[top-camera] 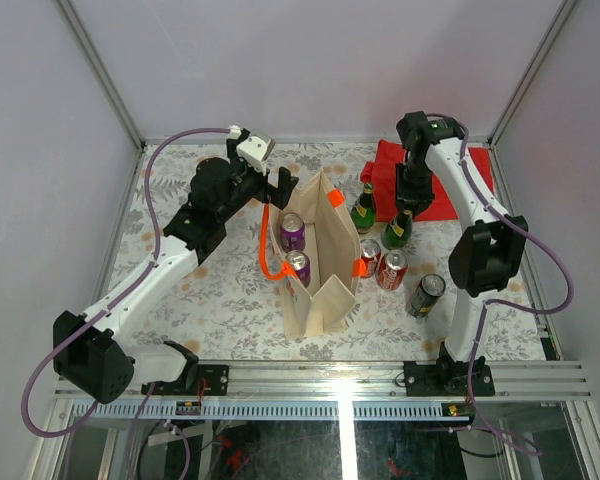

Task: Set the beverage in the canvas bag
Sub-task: Adjust the drink at the center of the board.

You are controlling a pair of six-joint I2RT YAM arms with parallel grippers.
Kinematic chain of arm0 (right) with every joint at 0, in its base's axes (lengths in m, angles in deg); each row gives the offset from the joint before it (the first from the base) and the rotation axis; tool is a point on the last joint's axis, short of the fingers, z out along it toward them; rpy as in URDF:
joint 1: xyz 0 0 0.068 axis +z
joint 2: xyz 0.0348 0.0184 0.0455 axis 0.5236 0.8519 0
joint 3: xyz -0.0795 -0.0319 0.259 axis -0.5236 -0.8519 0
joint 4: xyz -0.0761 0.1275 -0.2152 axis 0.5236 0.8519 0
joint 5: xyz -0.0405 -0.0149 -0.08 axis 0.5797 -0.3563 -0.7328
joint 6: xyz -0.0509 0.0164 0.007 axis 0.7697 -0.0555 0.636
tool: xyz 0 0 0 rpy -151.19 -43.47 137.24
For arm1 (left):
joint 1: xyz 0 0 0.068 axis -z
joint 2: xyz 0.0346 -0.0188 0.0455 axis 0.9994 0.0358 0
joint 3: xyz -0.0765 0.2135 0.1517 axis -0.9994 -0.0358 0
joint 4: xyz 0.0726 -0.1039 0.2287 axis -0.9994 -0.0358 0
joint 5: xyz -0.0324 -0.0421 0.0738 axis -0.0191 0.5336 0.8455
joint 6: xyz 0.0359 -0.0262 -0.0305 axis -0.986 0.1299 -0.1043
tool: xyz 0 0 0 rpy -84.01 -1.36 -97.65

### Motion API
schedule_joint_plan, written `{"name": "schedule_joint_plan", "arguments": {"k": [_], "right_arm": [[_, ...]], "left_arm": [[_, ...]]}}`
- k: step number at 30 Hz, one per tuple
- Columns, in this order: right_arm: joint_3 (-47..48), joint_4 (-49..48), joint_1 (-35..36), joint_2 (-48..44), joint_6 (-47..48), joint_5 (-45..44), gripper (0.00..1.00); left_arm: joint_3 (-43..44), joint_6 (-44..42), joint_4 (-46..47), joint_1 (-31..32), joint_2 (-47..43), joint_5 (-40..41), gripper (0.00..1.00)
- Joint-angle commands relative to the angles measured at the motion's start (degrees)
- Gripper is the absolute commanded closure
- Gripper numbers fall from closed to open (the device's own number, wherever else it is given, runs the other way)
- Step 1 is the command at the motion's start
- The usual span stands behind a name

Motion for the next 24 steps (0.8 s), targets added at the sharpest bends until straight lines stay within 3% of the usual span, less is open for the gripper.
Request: {"name": "schedule_joint_plan", "arguments": {"k": [1, 3, 7, 13, 20, 24], "right_arm": [[-0.4, -0.84, 0.67, -2.55, 0.62, 0.24, 1.0], [-0.59, -1.12, 0.72, -2.29, 0.53, 0.16, 0.97], [-1.85, -2.05, 0.84, -1.98, 0.54, 0.21, 0.68], [-4.82, -3.88, 0.95, -1.55, 0.84, 0.27, 0.53], [-6.91, -4.89, 0.93, -1.41, 0.81, 0.5, 0.52], [-6.49, -4.82, 0.92, -1.49, 0.84, 0.04, 0.65]], "left_arm": [[0.06, 0.14, 2.36, -0.34, -0.53, 0.17, 0.0], [-0.12, 0.17, 2.39, -0.34, -0.48, 0.09, 0.0], [-0.07, 0.06, 2.47, -0.3, -0.58, 0.17, 0.0], [-0.4, 0.03, 2.27, -0.36, -0.99, 0.4, 0.0], [-0.41, -0.1, 2.08, -0.37, -1.12, 0.29, 0.0], [-0.33, -0.11, 2.08, -0.35, -0.83, 0.03, 0.0]]}}
